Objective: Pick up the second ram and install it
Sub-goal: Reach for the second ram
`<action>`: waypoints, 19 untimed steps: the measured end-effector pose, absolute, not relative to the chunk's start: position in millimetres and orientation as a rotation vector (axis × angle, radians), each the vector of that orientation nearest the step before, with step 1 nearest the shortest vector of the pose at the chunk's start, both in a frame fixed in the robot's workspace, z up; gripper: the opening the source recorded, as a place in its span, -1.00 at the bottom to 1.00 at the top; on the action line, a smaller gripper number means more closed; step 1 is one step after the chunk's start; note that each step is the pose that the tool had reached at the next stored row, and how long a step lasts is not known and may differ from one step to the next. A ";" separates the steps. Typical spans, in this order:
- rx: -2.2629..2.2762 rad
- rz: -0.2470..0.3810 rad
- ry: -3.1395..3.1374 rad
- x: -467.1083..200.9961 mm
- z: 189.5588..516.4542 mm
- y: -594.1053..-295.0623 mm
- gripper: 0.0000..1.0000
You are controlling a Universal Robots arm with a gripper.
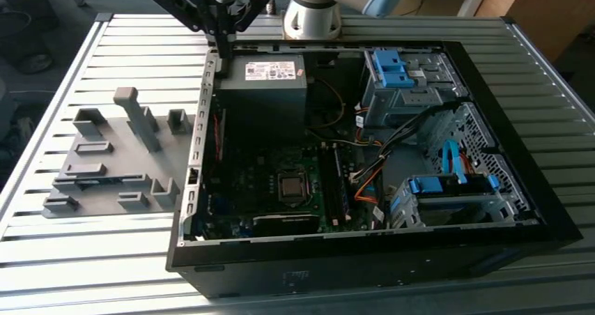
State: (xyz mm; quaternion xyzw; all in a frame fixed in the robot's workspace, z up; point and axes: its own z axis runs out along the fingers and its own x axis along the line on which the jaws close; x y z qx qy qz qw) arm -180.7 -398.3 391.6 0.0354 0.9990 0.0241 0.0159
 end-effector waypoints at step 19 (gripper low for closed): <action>0.110 0.075 3.107 -190.3 391.5 -398.3 -0.79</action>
